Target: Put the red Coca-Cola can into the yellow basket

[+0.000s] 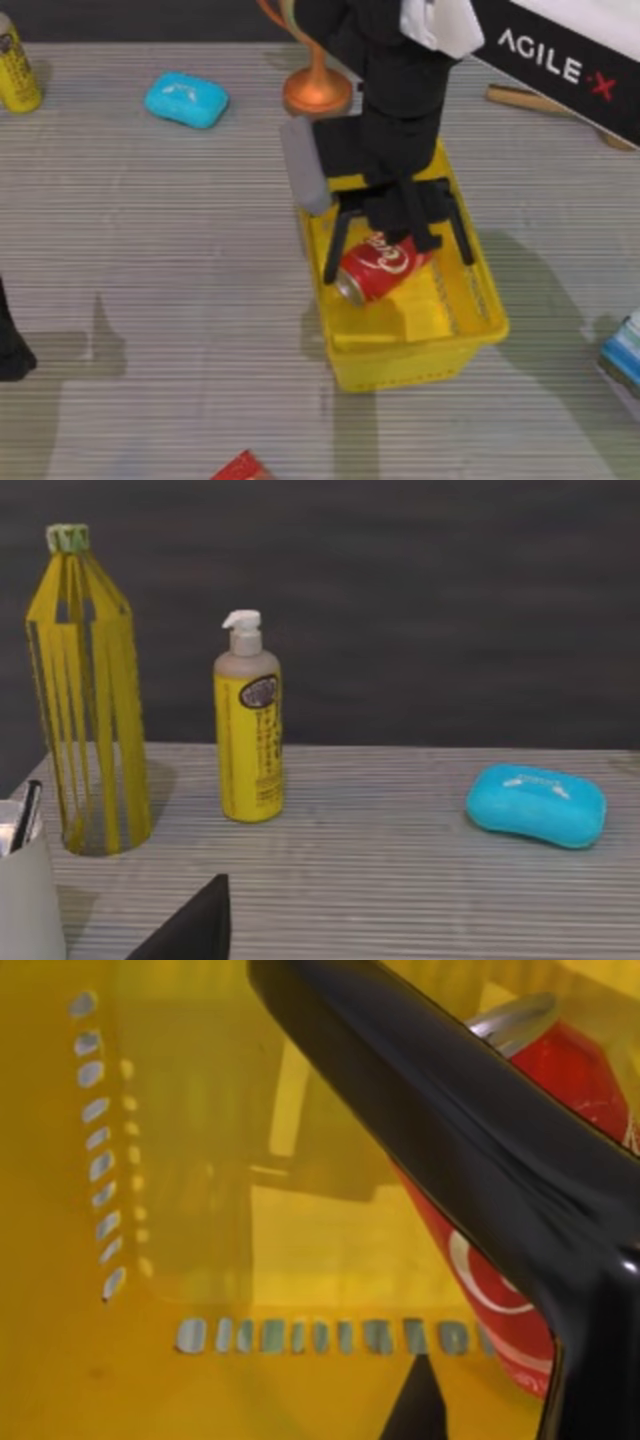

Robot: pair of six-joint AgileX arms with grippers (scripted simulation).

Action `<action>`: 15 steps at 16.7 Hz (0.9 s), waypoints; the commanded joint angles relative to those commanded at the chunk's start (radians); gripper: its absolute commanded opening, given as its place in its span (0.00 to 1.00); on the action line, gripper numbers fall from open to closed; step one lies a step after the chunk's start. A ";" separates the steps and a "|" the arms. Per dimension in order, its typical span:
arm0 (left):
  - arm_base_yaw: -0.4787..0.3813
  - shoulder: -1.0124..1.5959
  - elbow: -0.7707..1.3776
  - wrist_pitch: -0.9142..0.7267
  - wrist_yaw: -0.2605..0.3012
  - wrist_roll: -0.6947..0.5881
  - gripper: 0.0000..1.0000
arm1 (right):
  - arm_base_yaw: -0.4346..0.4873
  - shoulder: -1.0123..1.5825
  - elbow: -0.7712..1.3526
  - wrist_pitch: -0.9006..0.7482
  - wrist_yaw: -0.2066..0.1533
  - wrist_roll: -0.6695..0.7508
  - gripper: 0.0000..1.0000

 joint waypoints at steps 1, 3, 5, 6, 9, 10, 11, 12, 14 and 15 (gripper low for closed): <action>0.000 0.000 0.000 0.000 0.000 0.000 1.00 | 0.000 0.000 0.000 0.000 0.000 0.000 0.00; 0.000 0.000 0.000 0.000 0.000 0.000 1.00 | 0.000 0.000 0.000 0.000 0.000 0.000 0.00; 0.000 0.000 0.000 0.000 0.000 0.000 1.00 | 0.000 0.000 0.000 0.000 0.000 0.000 0.00; 0.000 0.000 0.000 0.000 0.000 0.000 1.00 | 0.000 0.000 0.000 0.000 0.000 0.000 0.00; 0.000 0.000 0.000 0.000 0.000 0.000 1.00 | 0.000 0.000 0.000 0.000 0.000 0.000 0.00; 0.000 0.000 0.000 0.000 0.000 0.000 1.00 | 0.000 0.000 0.000 0.000 0.000 0.000 0.00; 0.000 0.000 0.000 0.000 0.000 0.000 1.00 | -0.002 0.001 0.001 0.000 0.000 0.001 0.00; 0.000 0.000 0.000 0.000 0.000 0.000 1.00 | -0.002 0.001 0.004 -0.004 0.000 0.000 0.00; 0.000 0.000 0.000 0.000 0.000 0.000 1.00 | -0.006 0.002 0.042 -0.042 0.000 -0.008 0.00; 0.000 0.000 0.000 0.000 0.000 0.000 1.00 | -0.011 0.002 0.073 -0.073 0.000 -0.014 0.00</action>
